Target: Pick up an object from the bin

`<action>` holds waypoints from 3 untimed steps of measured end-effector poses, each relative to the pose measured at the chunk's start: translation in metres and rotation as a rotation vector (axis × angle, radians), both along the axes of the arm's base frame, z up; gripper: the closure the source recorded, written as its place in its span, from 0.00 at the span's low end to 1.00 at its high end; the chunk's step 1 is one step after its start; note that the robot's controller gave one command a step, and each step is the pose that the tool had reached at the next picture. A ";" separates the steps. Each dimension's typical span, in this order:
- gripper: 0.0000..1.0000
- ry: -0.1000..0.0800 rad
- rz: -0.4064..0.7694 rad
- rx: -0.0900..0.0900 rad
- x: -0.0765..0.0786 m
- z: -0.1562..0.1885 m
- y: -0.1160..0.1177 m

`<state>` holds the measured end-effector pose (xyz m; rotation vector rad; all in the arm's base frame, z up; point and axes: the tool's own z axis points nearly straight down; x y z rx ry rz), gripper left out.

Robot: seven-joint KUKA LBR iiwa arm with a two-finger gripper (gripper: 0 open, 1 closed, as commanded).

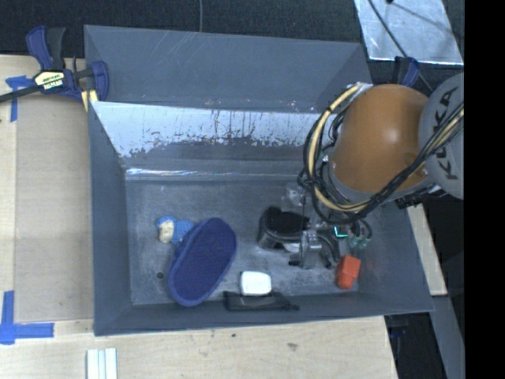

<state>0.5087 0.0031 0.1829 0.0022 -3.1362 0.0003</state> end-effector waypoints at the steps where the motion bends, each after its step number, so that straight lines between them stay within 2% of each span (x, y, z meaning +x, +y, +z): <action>1: 0.00 -0.046 -0.161 0.006 -0.001 -0.106 -0.047; 2: 0.00 -0.014 -0.281 0.000 -0.006 -0.081 -0.052; 3: 0.00 -0.008 -0.445 -0.001 0.029 -0.083 -0.040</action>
Offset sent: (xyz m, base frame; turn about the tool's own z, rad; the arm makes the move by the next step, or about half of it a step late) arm -0.0123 -0.0496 -0.1129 0.1646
